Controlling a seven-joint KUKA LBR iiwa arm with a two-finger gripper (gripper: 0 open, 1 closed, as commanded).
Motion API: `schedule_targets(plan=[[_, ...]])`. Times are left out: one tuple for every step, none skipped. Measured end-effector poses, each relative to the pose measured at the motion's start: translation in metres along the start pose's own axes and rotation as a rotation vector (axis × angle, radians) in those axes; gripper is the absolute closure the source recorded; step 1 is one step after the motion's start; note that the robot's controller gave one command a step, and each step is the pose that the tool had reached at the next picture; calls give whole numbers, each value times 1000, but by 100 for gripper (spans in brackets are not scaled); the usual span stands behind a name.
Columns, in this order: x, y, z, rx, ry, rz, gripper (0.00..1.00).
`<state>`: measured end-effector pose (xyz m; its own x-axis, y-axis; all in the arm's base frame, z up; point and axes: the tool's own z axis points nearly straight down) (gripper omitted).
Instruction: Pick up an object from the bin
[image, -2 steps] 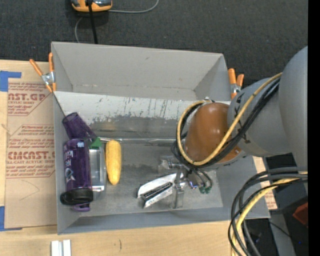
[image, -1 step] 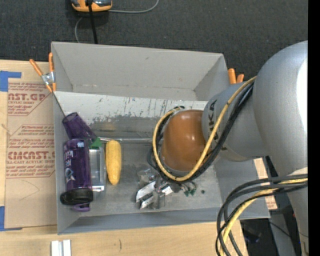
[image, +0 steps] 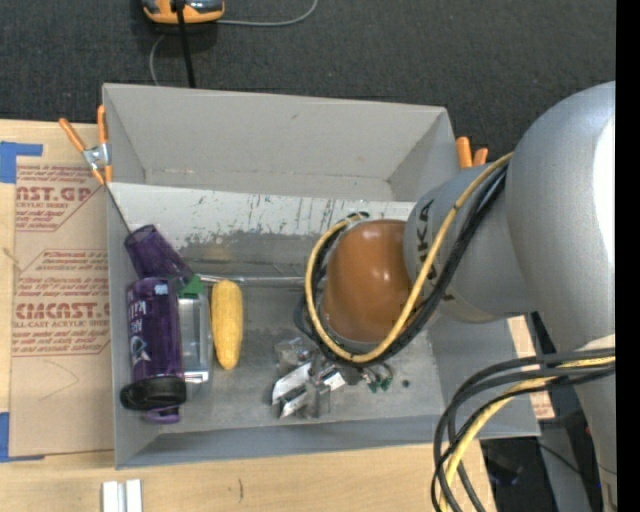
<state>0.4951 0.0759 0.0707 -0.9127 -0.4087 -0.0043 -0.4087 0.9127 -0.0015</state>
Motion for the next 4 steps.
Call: schedule_targets(plan=[[0, 0, 0, 0, 0, 0, 100], [0, 0, 0, 0, 0, 0, 100], [0, 0, 0, 0, 0, 0, 100], [0, 0, 0, 0, 0, 0, 100]])
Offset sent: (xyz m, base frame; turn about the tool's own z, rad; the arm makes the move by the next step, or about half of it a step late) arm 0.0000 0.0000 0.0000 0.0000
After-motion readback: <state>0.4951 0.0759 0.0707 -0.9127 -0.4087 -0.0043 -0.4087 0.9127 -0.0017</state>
